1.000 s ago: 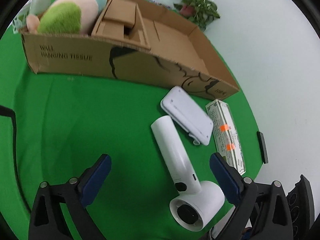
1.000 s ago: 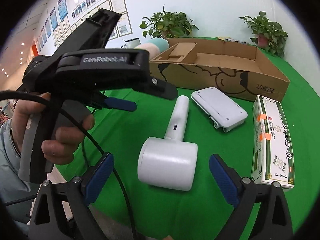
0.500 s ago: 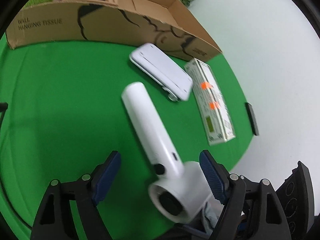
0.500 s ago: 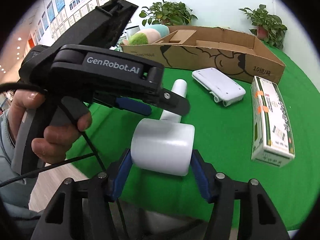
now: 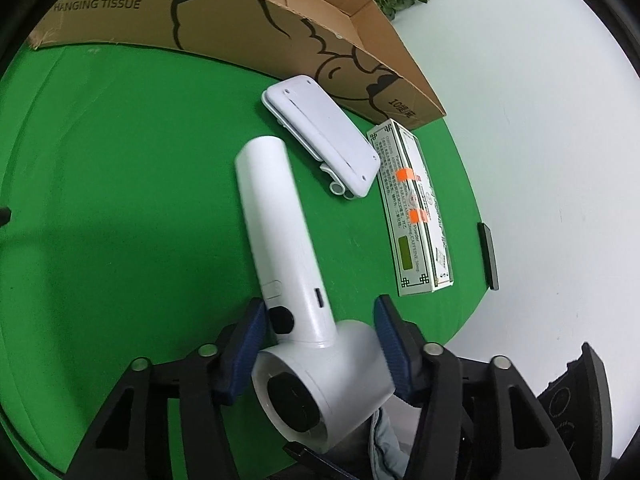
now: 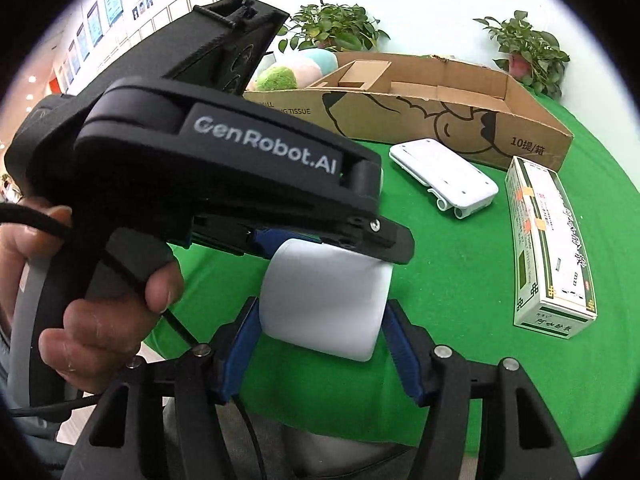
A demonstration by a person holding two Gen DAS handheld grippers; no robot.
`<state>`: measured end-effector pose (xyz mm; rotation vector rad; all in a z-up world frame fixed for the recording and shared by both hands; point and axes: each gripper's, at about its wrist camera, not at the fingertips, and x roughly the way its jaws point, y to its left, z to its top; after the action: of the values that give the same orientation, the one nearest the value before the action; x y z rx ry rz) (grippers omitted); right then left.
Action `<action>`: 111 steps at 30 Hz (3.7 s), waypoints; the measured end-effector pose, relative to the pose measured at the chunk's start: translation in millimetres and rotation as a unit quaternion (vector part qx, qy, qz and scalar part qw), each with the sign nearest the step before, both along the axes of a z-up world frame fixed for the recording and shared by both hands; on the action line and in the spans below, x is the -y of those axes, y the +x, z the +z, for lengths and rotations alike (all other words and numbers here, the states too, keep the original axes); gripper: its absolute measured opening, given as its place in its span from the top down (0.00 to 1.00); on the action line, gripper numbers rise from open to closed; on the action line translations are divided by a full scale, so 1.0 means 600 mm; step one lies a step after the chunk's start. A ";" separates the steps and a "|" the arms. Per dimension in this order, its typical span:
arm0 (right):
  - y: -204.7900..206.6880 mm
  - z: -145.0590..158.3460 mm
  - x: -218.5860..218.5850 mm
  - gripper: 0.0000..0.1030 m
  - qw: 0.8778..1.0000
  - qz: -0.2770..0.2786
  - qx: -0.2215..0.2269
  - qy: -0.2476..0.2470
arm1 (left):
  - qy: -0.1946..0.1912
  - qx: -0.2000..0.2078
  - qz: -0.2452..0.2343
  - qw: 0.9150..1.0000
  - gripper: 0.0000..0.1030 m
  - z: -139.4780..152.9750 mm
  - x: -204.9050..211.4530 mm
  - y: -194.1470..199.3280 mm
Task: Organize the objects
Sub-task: 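Close the right gripper on the hair dryer head while the left gripper grips its handle base, then lift the hair dryer with both grippers and lower it into the large box, then open both grippers to release the hair dryer beside the narrow box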
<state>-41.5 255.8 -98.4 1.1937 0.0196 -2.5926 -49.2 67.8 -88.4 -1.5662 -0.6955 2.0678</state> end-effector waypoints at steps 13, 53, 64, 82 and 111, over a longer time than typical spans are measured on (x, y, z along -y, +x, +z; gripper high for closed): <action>0.018 0.017 0.000 0.42 0.999 -0.026 -0.033 0.005 | -0.026 -0.037 -0.007 0.999 0.70 0.020 -0.026 0.016; -0.235 0.272 -0.050 0.42 0.983 -0.032 -0.179 -0.005 | -0.101 -0.216 -0.001 0.971 0.70 0.413 -0.048 -0.251; -0.327 0.211 -0.056 0.42 0.992 -0.030 -0.124 0.001 | -0.103 -0.169 0.013 0.980 0.71 0.294 -0.029 -0.365; -0.432 0.087 -0.085 0.42 0.997 -0.018 -0.002 -0.069 | -0.179 -0.057 -0.005 0.982 0.71 0.097 -0.039 -0.494; -0.433 0.048 -0.078 0.40 0.993 0.005 0.056 -0.103 | -0.176 -0.096 0.005 0.980 0.72 0.153 -0.002 -0.403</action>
<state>-301.6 302.8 -69.7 1.2542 -0.2590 -2.4445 -290.8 69.0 3.6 -1.5110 -0.2776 2.4097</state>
